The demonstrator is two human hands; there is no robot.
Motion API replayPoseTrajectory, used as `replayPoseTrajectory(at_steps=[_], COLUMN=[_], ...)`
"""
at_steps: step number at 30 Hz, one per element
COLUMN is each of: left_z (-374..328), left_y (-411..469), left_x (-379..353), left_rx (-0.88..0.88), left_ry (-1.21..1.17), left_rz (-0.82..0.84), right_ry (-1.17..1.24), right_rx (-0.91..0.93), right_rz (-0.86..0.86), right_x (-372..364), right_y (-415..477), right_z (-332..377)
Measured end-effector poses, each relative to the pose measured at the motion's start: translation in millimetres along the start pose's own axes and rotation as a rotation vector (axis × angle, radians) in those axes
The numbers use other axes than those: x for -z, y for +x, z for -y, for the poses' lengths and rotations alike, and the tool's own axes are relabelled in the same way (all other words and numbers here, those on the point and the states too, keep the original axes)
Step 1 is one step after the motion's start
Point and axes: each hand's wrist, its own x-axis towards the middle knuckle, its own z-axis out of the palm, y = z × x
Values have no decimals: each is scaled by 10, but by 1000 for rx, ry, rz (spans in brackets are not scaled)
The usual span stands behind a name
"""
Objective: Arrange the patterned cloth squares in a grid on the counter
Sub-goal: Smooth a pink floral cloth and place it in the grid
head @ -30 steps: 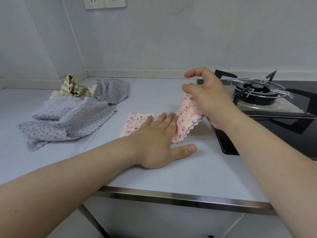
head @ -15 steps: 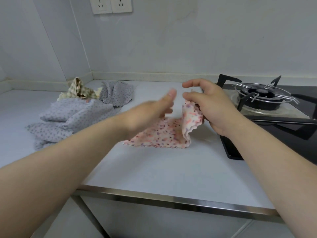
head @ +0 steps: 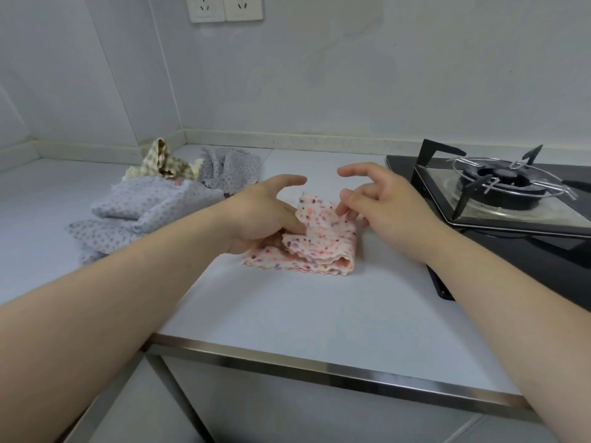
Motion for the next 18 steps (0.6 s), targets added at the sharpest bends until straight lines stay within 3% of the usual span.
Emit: replayPoseTrajectory(at_steps=[4, 8, 18], left_z=[-97, -185, -196], left_y=[-25, -67, -95], left_x=[79, 194, 169], left_rx=[-43, 15, 91], left_ry=[55, 266, 685], left_rz=[20, 7, -72], right_ry=[-242, -368, -475], right_rx=[-26, -47, 7], right_rz=[-1, 100, 188], right_x=[8, -20, -30], right_y=[40, 57, 62], right_z=[-130, -204, -225])
